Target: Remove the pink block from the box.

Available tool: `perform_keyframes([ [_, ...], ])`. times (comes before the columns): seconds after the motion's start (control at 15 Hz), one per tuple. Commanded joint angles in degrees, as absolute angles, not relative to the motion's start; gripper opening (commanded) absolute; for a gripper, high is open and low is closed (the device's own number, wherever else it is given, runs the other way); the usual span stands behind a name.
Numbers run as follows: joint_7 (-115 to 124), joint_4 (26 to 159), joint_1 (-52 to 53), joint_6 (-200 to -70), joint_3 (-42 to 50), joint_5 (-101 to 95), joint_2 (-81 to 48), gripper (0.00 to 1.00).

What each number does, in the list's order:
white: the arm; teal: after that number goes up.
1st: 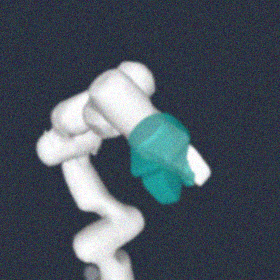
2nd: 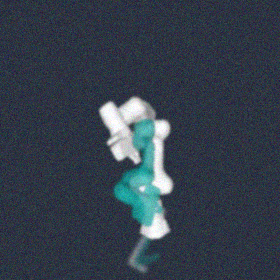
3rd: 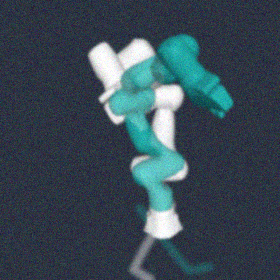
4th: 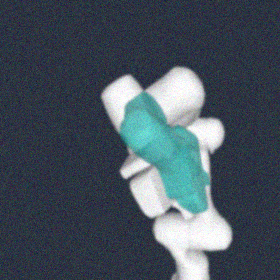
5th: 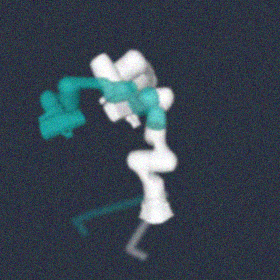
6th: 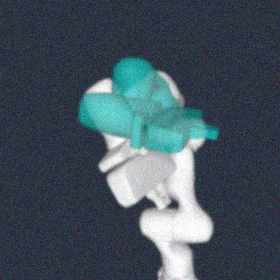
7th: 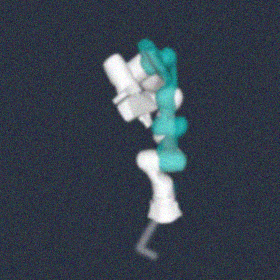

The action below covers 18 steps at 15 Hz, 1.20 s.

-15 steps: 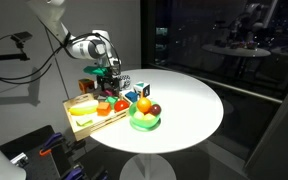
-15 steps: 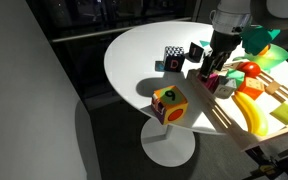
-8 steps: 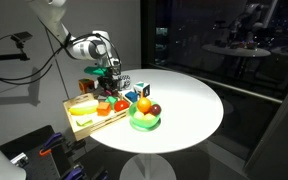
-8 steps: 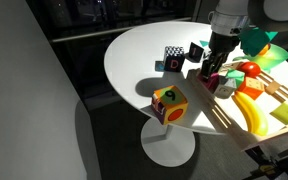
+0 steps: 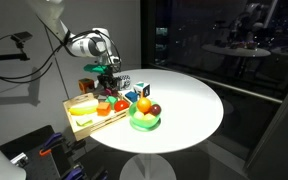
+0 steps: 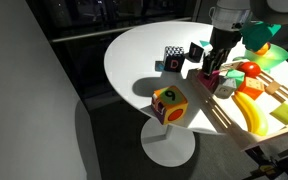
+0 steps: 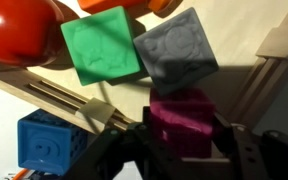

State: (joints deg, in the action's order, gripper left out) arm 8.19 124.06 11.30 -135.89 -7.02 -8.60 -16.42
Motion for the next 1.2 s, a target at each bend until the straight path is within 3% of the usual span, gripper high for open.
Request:
perform_keyframes([
  [0.0,7.77,123.74,11.25,-132.1,-7.18,-7.85,-12.66,0.31],
  [1.13,17.16,116.89,8.62,-131.21,-3.48,-10.95,-10.84,0.31],
])
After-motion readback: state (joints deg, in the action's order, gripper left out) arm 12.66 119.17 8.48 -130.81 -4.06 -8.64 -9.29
